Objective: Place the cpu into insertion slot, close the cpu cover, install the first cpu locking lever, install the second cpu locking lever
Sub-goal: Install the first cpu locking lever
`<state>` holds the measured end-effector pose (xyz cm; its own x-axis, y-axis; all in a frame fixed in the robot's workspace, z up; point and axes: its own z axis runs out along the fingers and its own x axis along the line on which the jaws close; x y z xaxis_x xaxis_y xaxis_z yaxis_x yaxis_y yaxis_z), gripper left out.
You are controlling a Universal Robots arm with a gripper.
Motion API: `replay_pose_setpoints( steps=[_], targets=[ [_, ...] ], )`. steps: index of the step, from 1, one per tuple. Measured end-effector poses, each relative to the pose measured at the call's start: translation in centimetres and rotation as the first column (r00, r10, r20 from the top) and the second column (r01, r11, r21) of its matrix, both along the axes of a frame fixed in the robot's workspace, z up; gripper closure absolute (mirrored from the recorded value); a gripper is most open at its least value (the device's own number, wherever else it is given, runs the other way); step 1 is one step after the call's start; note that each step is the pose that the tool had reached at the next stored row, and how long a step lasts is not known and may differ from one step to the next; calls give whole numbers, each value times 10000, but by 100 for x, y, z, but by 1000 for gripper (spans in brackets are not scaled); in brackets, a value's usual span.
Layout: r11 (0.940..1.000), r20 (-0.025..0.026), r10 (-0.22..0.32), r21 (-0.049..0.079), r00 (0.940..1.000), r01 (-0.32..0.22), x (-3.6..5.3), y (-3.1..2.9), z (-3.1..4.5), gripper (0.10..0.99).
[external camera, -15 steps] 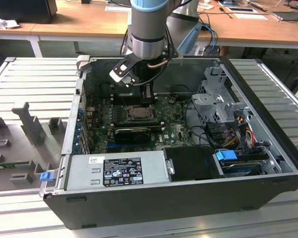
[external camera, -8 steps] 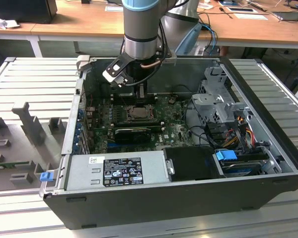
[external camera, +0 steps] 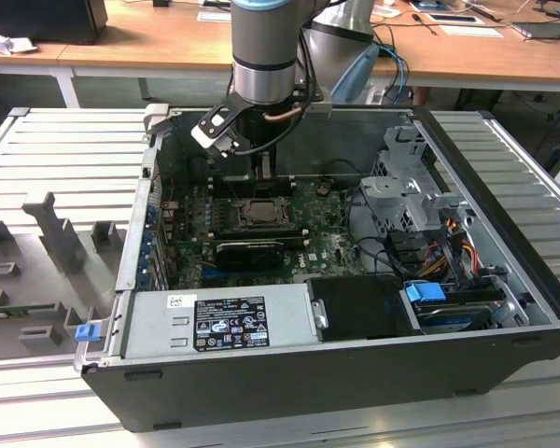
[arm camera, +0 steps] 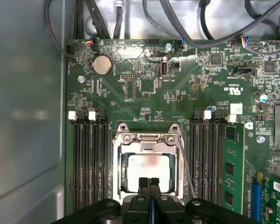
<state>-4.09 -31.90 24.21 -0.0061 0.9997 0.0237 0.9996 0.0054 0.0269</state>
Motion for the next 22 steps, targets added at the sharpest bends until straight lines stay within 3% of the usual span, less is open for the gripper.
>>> replay_pose_setpoints(
  steps=[2,13,19,20,22],
  targets=[
    [10000,0,1,1,10000,-1,0,0,89,980],
    [10000,0,2,-19,10000,-2,1,0,217,980],
    [10000,0,1,-78,10000,-1,0,0,367,980],
    [9999,1,135,-78,9999,-135,0,0,368,980],
    [9958,-1,907,-80,9959,-907,0,0,366,980]
  ],
)
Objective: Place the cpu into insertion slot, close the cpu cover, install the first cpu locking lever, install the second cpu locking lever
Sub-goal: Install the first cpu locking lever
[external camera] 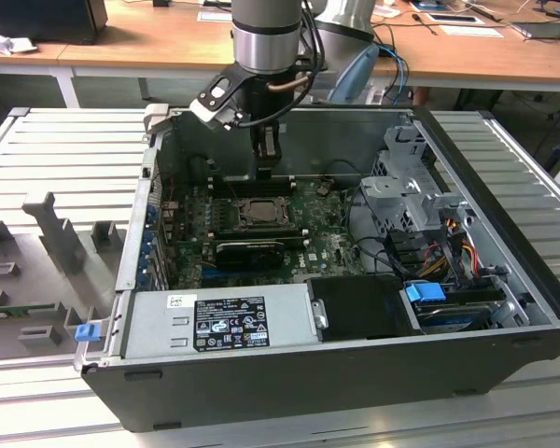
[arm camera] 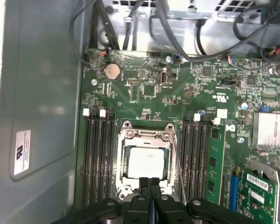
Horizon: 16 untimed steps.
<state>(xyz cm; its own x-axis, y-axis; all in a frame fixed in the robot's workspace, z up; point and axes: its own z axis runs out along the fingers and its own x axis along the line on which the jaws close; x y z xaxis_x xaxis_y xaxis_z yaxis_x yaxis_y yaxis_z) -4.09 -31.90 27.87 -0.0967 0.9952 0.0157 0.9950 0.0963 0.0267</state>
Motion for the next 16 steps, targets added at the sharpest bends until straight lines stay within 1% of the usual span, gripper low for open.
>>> replay_pose_setpoints(
  steps=[1,2,6,8,11,14,15,16],
  targets=[
    [9998,0,179,0,9998,-179,0,0,-1,980],
    [9988,0,500,-1,9988,-500,0,0,-1,980],
    [9963,1,862,0,9963,-862,0,0,-2,980],
    [9955,0,946,1,9955,-946,0,0,-2,980],
    [9906,1,1369,1,9906,-1369,0,0,-2,980],
    [9857,0,1682,1,9857,-1682,0,0,-2,980],
    [9836,1,1802,1,9836,-1802,0,0,-2,980],
    [9788,1,2048,1,9788,-2048,0,0,-2,980]
  ],
)
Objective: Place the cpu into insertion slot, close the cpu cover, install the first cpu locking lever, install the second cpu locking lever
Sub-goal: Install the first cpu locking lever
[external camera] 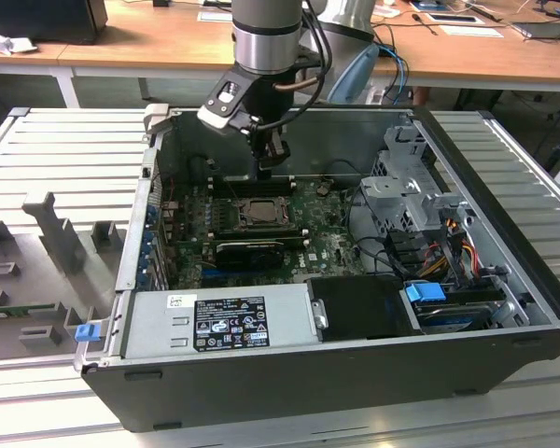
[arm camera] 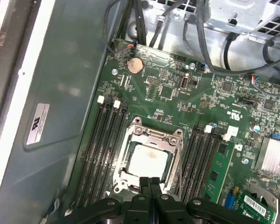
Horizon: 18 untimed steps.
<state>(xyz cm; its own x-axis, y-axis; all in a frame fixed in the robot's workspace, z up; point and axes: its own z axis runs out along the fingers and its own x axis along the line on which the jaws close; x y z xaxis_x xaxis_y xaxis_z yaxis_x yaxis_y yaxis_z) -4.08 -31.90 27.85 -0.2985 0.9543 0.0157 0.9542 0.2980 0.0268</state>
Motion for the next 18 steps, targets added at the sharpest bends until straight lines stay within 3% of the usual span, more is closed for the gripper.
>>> replay_pose_setpoints(
  steps=[5,10,18],
  targets=[
    [9946,0,1034,0,9946,-1034,0,0,0,980],
    [9869,0,1613,0,9869,-1613,0,0,0,980],
    [9658,0,2592,0,9658,-2592,0,0,0,980]
  ],
)
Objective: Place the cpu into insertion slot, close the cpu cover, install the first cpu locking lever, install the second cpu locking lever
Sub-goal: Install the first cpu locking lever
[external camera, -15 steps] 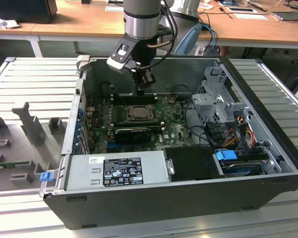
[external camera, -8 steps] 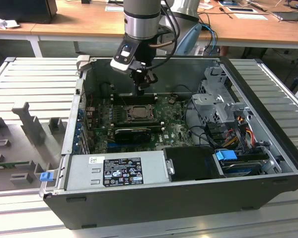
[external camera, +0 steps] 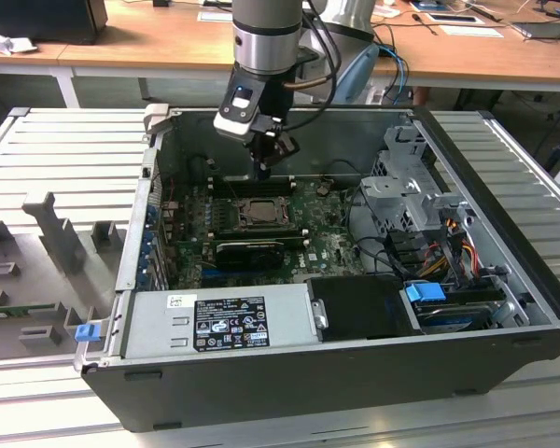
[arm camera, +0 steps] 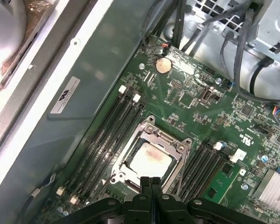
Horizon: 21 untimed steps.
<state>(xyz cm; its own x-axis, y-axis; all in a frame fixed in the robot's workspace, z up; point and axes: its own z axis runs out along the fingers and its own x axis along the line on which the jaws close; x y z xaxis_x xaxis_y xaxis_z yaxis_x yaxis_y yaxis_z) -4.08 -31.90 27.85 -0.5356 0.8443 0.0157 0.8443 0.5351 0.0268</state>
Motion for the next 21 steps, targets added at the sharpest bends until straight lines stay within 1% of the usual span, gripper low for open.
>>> replay_pose_setpoints(
  steps=[5,7,13,15,21],
  targets=[
    [9981,0,608,0,9981,-608,0,0,0,980],
    [9972,0,754,0,9972,-754,0,0,0,980],
    [9919,0,1271,-1,9919,-1271,0,0,0,980],
    [9878,0,1559,0,9878,-1559,0,0,0,980],
    [9779,0,2092,0,9779,-2092,0,0,0,980]
  ],
)
